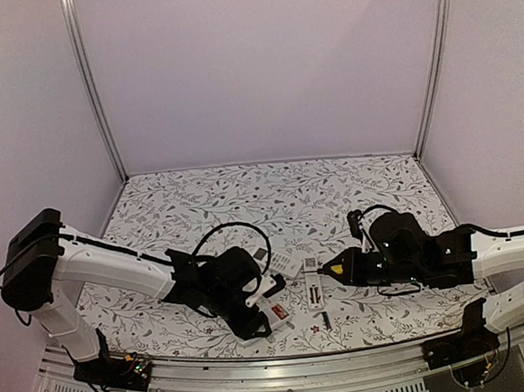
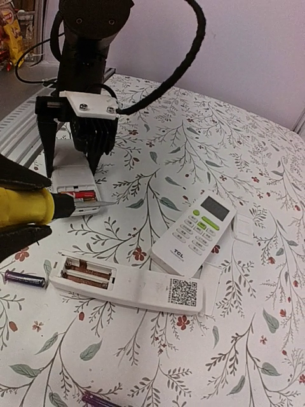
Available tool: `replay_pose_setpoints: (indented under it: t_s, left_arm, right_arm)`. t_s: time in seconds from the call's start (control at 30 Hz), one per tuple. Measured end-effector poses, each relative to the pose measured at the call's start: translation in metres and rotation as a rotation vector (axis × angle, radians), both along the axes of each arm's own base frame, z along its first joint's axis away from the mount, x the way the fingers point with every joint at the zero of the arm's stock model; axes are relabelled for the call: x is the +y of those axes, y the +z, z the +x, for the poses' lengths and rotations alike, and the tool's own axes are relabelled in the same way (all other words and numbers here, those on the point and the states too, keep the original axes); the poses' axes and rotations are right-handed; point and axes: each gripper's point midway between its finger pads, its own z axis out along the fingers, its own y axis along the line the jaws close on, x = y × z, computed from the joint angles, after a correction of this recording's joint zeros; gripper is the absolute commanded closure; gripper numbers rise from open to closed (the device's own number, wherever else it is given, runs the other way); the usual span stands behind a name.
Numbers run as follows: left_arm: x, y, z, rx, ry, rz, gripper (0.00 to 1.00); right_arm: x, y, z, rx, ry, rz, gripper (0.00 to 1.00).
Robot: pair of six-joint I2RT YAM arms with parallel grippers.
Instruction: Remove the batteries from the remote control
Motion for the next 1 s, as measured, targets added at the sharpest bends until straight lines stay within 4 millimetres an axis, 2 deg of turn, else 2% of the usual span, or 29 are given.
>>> replay_pose_setpoints:
  t_s: [0.2, 0.37, 0.43, 0.7, 0.87, 1.0]
  left_arm:
    - [-0.026, 0.043, -0.026, 0.449, 0.197, -0.325, 0.71]
    - [-0.029, 0.06, -0.051, 0.813, 0.306, -0.453, 0.7]
    - [-0.032, 0.073, -0.059, 0.928, 0.321, -0.49, 0.7]
    - [-0.036, 0.129, -0.054, 1.195, 0.332, -0.683, 0.7]
    - [-0.03, 0.137, -0.051, 1.287, 0.376, -0.715, 0.69]
    - [-0.029, 0.145, -0.046, 1.295, 0.371, -0.737, 0.72]
  right_arm:
    - [-0.008, 0.013, 0.008, -0.021, -0.033, 0.031, 1.0]
    - [-0.011, 0.011, 0.011, -0.022, -0.041, 0.019, 1.0]
    - [-0.012, 0.01, 0.011, -0.022, -0.04, 0.013, 1.0]
    - [-0.013, 0.01, 0.011, -0.021, -0.04, 0.012, 1.0]
    - [-0.013, 0.011, 0.01, -0.022, -0.04, 0.013, 1.0]
    - [-0.014, 0.01, 0.01, -0.02, -0.04, 0.01, 1.0]
